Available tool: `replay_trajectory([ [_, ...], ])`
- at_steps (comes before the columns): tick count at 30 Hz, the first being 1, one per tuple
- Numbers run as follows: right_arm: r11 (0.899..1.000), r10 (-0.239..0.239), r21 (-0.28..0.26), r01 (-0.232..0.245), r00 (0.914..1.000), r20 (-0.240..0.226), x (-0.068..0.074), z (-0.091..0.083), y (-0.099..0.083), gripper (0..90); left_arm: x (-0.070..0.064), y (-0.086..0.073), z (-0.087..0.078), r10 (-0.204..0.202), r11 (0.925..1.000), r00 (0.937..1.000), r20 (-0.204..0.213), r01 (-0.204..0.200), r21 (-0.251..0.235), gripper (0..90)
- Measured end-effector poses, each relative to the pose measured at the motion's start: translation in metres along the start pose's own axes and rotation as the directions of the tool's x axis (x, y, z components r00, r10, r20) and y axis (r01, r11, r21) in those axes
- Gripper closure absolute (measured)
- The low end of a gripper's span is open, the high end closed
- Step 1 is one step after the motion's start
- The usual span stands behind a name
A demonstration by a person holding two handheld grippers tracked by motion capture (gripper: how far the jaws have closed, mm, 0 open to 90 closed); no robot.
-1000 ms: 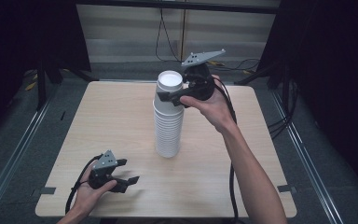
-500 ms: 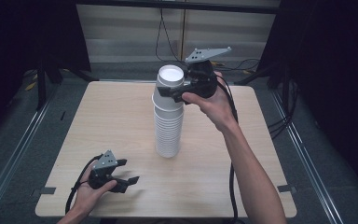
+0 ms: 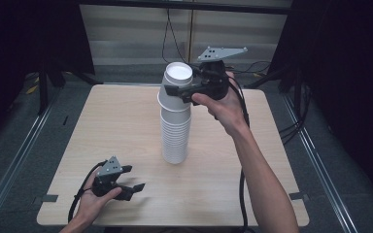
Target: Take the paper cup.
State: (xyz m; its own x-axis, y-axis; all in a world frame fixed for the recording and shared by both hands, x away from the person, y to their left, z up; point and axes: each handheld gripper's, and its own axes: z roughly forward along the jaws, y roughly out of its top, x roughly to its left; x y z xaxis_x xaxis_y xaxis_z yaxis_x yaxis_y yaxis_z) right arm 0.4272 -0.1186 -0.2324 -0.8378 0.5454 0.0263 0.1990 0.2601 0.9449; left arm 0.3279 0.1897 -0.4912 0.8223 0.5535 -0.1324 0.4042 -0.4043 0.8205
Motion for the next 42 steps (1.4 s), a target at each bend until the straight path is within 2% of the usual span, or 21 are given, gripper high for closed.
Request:
replay_trajectory([
  [5, 0.999, -0.002, -0.034, 0.002, 0.9999, 0.01, 0.0, -0.003, 0.001, 21.3, 0.0, 0.0, 0.0, 0.002, 1.0, 1.0, -0.004, -0.002, 0.003, 17.0],
  [7, 0.999, 0.005, -0.051, -0.006, 1.0, -0.003, 0.0, -0.004, 0.002, 21.3, 0.0, 0.0, 0.001, -0.003, 1.0, 1.0, -0.005, 0.003, 0.005, 17.0],
  [11, 0.997, -0.009, -0.071, 0.01, 0.9999, 0.006, 0.001, -0.008, 0.004, 21.3, 0.0, 0.0, 0.001, -0.003, 1.0, 1.0, -0.005, 0.003, 0.004, 17.0],
  [20, 0.993, 0.005, -0.12, -0.004, 0.9999, 0.009, 0.001, -0.016, 0.011, 21.3, 0.0, 0.0, 0.001, -0.005, 1.0, 1.0, -0.007, 0.005, 0.001, 17.0],
  [23, 0.989, 0.001, -0.146, 0.0, 1.0, 0.005, 0.001, -0.019, 0.012, 21.4, 0.0, 0.0, 0.001, -0.004, 1.0, 0.9999, -0.01, 0.004, -0.002, 17.0],
  [30, 0.98, 0.027, -0.198, -0.027, 0.9996, -0.003, -0.001, -0.028, 0.013, 21.5, 0.0, -0.001, 0.001, 0.016, 0.9998, 0.9998, -0.01, -0.016, -0.006, 17.7],
  [42, 0.96, 0.079, -0.269, -0.078, 0.9969, -0.006, -0.005, -0.035, 0.003, 21.6, 0.001, -0.001, 0.002, -0.01, 0.9999, 0.9997, -0.022, 0.01, -0.012, 17.6],
])
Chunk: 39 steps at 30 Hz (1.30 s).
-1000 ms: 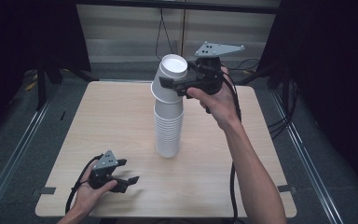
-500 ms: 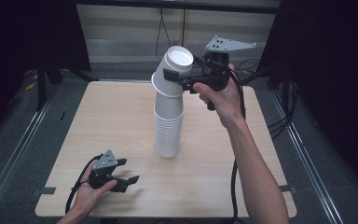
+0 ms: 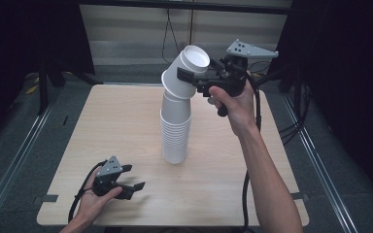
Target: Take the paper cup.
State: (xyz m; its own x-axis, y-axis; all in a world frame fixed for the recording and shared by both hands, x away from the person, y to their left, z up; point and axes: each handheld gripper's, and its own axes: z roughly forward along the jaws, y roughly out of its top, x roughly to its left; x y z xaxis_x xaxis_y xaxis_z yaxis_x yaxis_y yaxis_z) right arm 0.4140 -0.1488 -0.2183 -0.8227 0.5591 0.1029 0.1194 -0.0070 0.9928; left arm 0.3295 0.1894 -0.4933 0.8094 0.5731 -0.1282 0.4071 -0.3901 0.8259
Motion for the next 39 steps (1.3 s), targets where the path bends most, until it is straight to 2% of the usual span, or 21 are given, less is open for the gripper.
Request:
replay_trajectory([
  [10, 0.998, 0.034, -0.045, -0.033, 0.9993, 0.013, -0.003, -0.017, -0.001, 21.7, 0.002, 0.0, 0.0, -0.018, 0.9998, 0.9998, -0.004, 0.018, -0.009, 17.6],
  [14, 0.998, 0.03, -0.048, -0.029, 0.9993, 0.023, -0.004, -0.027, -0.005, 21.6, 0.003, 0.001, -0.001, -0.013, 0.9995, 0.9999, 0.001, 0.013, -0.028, 17.6],
  [17, 0.999, 0.011, -0.049, -0.009, 0.9987, 0.05, -0.004, -0.034, -0.008, 21.6, 0.0, 0.003, -0.003, -0.002, 0.9982, 0.9998, 0.018, 0.003, -0.059, 17.6],
  [20, 0.998, 0.011, -0.063, -0.008, 0.9987, 0.051, -0.005, -0.042, -0.008, 21.6, -0.003, 0.005, -0.004, 0.023, 0.9975, 0.9995, 0.021, -0.022, -0.068, 17.6],
  [23, 0.998, 0.009, -0.063, -0.006, 0.9985, 0.054, -0.005, -0.05, -0.01, 21.6, -0.003, 0.005, -0.004, 0.014, 0.9975, 0.9997, 0.021, -0.013, -0.069, 17.6],
  [25, 0.997, 0.033, -0.068, -0.03, 0.9983, 0.048, -0.005, -0.055, -0.015, 21.6, -0.004, 0.006, -0.004, 0.011, 0.9969, 0.9998, 0.018, -0.009, -0.078, 17.6],
  [31, 0.997, 0.039, -0.066, -0.036, 0.9975, 0.058, -0.004, -0.072, -0.029, 21.6, -0.008, 0.01, -0.005, 0.013, 0.9957, 0.9997, 0.022, -0.011, -0.091, 17.6],
  [34, 0.997, 0.031, -0.067, -0.026, 0.996, 0.083, -0.004, -0.082, -0.03, 21.7, -0.013, 0.015, -0.005, 0.042, 0.9939, 0.9989, 0.021, -0.04, -0.103, 17.6],
  [36, 0.999, 0.024, -0.048, -0.02, 0.995, 0.097, -0.004, -0.087, -0.032, 21.8, -0.017, 0.018, -0.005, 0.064, 0.9928, 0.9979, 0.013, -0.062, -0.102, 17.6],
  [39, 1.0, 0.016, -0.024, -0.013, 0.9944, 0.104, -0.001, -0.092, -0.042, 21.8, -0.021, 0.024, -0.004, 0.062, 0.9912, 0.9978, 0.023, -0.059, -0.119, 17.7],
])
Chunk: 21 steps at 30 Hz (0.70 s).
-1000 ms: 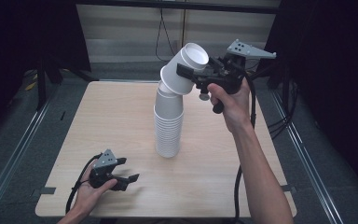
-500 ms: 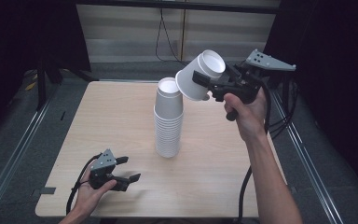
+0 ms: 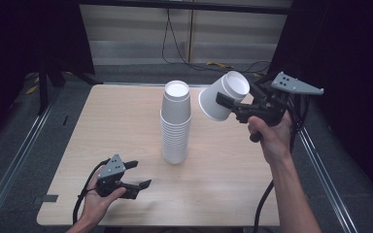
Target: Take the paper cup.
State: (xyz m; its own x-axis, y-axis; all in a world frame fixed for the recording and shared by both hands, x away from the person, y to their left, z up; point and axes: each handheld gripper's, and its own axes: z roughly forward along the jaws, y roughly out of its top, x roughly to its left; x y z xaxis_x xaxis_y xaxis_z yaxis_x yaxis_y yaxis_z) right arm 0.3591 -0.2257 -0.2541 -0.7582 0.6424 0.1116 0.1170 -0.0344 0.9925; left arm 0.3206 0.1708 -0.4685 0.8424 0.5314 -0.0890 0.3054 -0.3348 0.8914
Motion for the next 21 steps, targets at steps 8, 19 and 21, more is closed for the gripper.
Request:
replay_trajectory([
  [8, 0.995, 0.04, 0.089, -0.038, 0.9991, -0.014, 0.001, 0.001, -0.033, 21.7, -0.004, 0.013, 0.01, -0.006, 0.9998, 0.9984, 0.057, 0.007, -0.019, 17.4],
  [19, 0.988, 0.075, 0.142, -0.067, 0.9958, -0.052, 0.002, 0.003, -0.067, 21.9, 0.002, 0.025, 0.016, -0.027, 0.9981, 0.9923, 0.121, 0.033, -0.051, 16.9],
  [21, 0.986, 0.086, 0.15, -0.077, 0.9948, -0.055, 0.003, 0.004, -0.072, 21.9, 0.002, 0.029, 0.018, -0.011, 0.9987, 0.9933, 0.115, 0.016, -0.048, 16.6],
])
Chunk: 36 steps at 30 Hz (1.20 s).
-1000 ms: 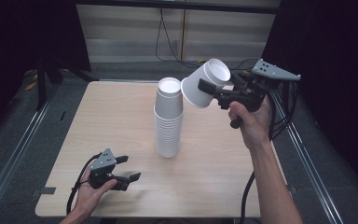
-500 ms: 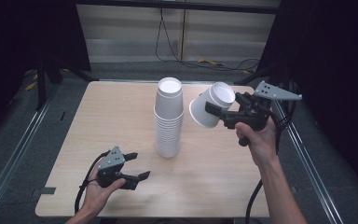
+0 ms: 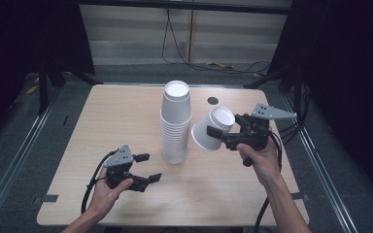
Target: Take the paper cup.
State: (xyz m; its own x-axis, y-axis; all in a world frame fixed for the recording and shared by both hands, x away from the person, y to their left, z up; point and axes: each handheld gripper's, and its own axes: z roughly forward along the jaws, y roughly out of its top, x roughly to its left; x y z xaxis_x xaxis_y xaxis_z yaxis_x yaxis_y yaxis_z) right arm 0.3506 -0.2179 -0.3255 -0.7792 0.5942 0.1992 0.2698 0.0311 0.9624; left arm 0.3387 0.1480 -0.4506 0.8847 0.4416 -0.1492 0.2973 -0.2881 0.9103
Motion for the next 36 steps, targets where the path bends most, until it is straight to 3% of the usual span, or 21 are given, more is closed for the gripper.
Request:
replay_trajectory([
  [3, 1.0, 0.01, -0.011, -0.01, 0.9999, -0.01, 0.001, 0.001, -0.005, 22.0, -0.003, 0.006, 0.003, 0.005, 1.0, 0.9998, 0.02, -0.005, -0.008, 16.5],
  [5, 1.0, 0.013, 0.002, -0.013, 0.9998, -0.013, 0.003, 0.003, -0.01, 21.9, -0.005, 0.012, 0.004, -0.002, 1.0, 0.999, 0.044, 0.002, -0.001, 16.6],
  [11, 0.999, 0.01, 0.039, -0.009, 0.9997, -0.02, 0.006, 0.01, -0.032, 22.0, -0.012, 0.022, 0.008, 0.028, 0.9987, 0.9973, 0.068, -0.025, -0.046, 16.5],
  [18, 0.997, 0.018, 0.081, -0.014, 0.9983, -0.056, 0.009, 0.019, -0.054, 22.0, -0.018, 0.012, 0.016, 0.025, 0.9975, 0.9962, 0.084, -0.019, -0.068, 15.8],
  [22, 0.994, 0.028, 0.104, -0.02, 0.9968, -0.075, 0.01, 0.027, -0.064, 22.0, -0.018, 0.009, 0.018, 0.003, 0.9963, 0.9959, 0.091, 0.005, -0.086, 15.7],
  [24, 0.993, 0.025, 0.115, -0.014, 0.9953, -0.094, 0.011, 0.03, -0.069, 22.0, -0.019, 0.009, 0.018, 0.001, 0.995, 0.9979, 0.065, 0.005, -0.099, 15.7],
  [28, 0.991, 0.039, 0.134, -0.023, 0.9918, -0.122, 0.015, 0.036, -0.08, 22.0, -0.018, 0.005, 0.02, -0.015, 0.9941, 0.9973, 0.072, 0.023, -0.106, 15.8],
  [36, 0.987, 0.069, 0.155, -0.044, 0.9846, -0.161, 0.02, 0.048, -0.096, 22.1, -0.022, 0.002, 0.024, -0.016, 0.9942, 0.9911, 0.132, 0.03, -0.103, 16.3],
])
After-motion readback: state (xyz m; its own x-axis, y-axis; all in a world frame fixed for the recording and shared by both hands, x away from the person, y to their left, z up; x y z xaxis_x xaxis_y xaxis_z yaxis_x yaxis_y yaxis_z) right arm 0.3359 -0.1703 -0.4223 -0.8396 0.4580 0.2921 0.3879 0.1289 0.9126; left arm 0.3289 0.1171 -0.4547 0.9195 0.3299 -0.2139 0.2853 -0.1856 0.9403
